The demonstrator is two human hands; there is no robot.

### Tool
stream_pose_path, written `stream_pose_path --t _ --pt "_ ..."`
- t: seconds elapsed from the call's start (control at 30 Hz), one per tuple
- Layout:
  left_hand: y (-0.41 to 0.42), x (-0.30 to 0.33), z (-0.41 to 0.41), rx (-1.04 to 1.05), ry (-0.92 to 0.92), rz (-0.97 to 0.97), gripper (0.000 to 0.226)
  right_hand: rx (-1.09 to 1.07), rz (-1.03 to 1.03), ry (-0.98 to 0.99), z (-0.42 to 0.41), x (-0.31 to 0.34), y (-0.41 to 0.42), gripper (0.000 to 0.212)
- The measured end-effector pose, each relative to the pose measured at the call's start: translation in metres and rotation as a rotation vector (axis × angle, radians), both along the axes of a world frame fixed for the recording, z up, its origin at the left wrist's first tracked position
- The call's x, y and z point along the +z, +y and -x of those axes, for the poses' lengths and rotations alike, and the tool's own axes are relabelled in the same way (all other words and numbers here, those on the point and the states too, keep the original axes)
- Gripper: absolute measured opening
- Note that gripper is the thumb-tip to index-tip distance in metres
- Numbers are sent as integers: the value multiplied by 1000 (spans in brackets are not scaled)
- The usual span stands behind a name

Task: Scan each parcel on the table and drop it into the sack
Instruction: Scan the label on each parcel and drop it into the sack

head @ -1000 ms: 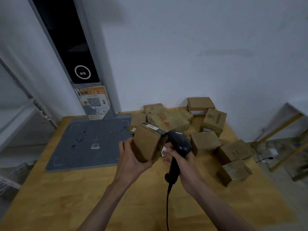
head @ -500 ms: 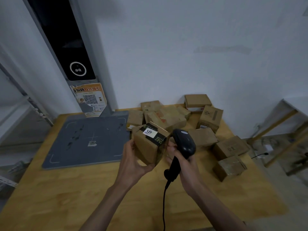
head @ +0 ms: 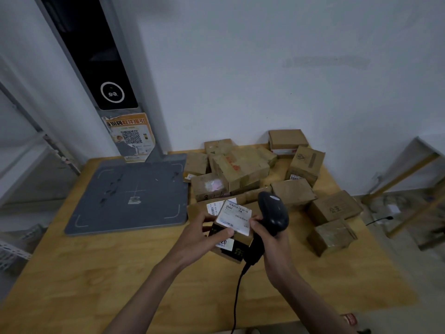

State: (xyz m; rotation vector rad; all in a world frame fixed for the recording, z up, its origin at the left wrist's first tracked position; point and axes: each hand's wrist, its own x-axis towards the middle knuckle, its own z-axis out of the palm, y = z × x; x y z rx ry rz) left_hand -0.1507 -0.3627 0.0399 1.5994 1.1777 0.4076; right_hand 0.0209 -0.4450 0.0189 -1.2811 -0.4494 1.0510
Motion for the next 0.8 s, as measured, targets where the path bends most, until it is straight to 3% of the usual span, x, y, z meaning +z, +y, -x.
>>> stream_pose_path --t 0.27,0.57,0.8 --pt "-2 -10 -20 -1 99 -109 91 36 -29 -172 -10 -3 -3 12" --pt "-8 -12 -51 76 234 -192 105 93 -55 -206 -25 -7 0 29" --pt "-2 -20 -61 74 350 -411 84 171 -47 -283 -39 -10 4 34"
